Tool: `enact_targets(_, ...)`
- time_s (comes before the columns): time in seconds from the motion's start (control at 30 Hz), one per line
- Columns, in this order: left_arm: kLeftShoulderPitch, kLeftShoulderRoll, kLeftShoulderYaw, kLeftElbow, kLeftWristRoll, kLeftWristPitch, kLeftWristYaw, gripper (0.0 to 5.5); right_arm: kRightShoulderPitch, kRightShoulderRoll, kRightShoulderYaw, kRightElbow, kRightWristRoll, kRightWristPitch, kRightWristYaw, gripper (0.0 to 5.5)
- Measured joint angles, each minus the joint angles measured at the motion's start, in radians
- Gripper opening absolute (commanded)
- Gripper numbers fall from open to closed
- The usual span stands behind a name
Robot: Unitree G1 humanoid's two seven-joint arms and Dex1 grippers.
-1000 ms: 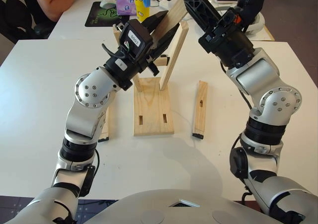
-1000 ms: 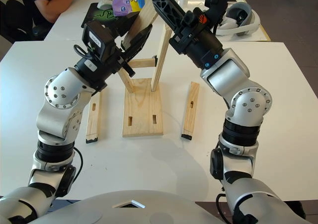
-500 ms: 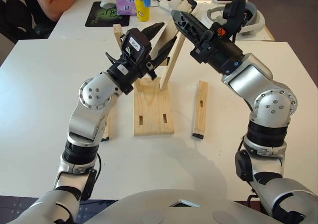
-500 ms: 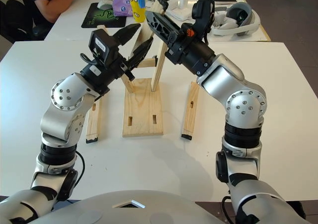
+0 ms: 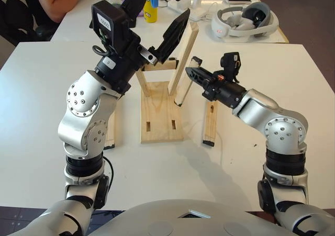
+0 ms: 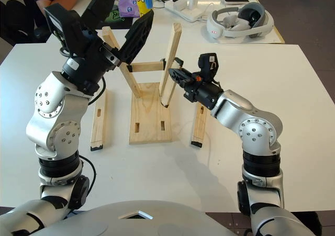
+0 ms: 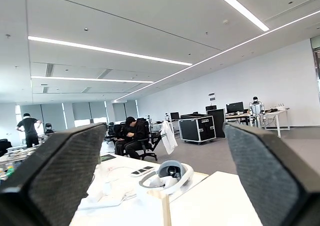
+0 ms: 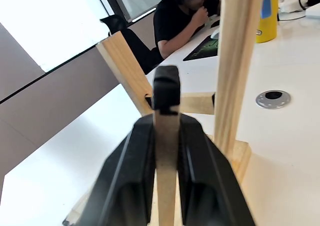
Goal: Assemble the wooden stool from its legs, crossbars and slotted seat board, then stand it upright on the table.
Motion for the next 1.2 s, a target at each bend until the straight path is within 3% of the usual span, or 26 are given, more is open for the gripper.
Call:
enact_targets(0.13, 0.037, -0.002, -0.012, -0.004, 0.031, -0.01, 0.021, 5.39, 0.068, 0.002, -0.058, -0.021, -0.115, -0.028, -0.105, 0.41)
enact_targets(0.43, 0.057, -0.011, -0.028, -0.004, 0.043, -0.016, 0.045, 5.4, 0.247, 0.22, -0.244, -0.102, -0.214, -0.163, -0.368, 0.41)
enact_targets(0.8, 0.078, -0.008, -0.041, -0.005, 0.04, 0.01, 0.046, 5.4, 0.282, 0.301, -0.262, -0.117, -0.213, -0.227, -0.387, 0.41)
enact_targets(1.2, 0.063, -0.008, -0.05, 0.011, 0.031, 0.016, 0.027, 5.4, 0.298, 0.387, -0.196, -0.061, -0.302, -0.33, -0.336, 0.41)
